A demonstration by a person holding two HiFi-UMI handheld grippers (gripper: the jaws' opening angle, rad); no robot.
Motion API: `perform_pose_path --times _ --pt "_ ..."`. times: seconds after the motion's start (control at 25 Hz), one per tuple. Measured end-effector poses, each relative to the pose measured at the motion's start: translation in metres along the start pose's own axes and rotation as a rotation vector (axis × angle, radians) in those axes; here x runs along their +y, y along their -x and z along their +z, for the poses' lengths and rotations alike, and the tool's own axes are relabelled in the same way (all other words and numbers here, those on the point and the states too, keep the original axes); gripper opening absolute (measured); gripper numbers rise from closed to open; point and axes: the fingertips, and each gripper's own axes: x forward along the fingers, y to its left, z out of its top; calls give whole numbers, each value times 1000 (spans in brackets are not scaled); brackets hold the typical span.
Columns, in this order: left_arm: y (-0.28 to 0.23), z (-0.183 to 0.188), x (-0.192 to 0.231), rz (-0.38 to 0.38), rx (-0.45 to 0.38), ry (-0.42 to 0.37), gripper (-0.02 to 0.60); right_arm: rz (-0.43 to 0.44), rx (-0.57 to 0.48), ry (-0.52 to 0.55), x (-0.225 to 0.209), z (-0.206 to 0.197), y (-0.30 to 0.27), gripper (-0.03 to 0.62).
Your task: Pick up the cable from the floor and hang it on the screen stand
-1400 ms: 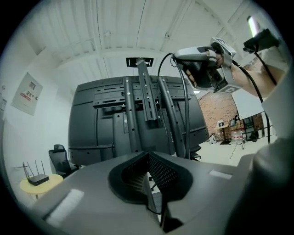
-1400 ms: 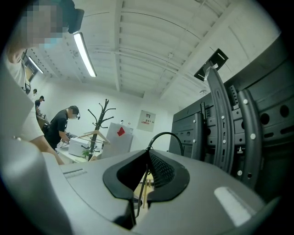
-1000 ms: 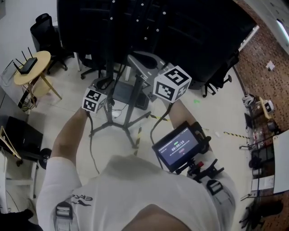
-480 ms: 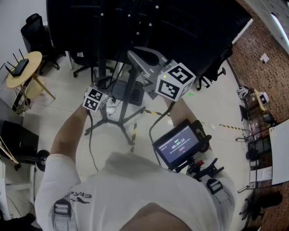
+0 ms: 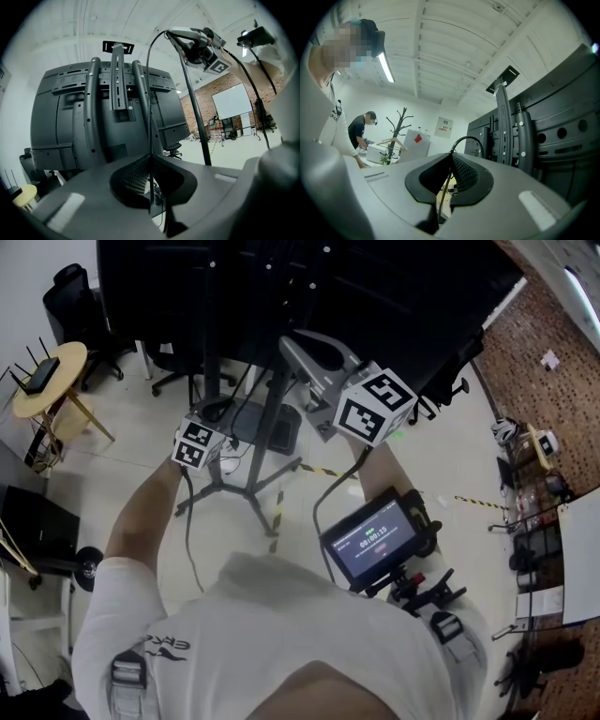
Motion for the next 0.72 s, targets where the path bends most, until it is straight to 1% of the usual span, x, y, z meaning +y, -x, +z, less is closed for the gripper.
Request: perform_pose_path --times 0.12,0.28,0.36,0.52,0.72 --pt "10 -4 11 36 15 9 14 -22 6 -8 -9 -7 5 29" --pt "31 -5 44 118 24 25 14 -52 26 -17 -23 -20 13 31" --pt "45 2 62 160 19 30 14 -71 39 -16 -30 -26 17 31" --pt "71 30 99 247 -26 45 14 -116 51 1 -46 -30 22 32" --pt "97 84 138 336 -110 124 12 -196 46 23 -68 -22 28 34"
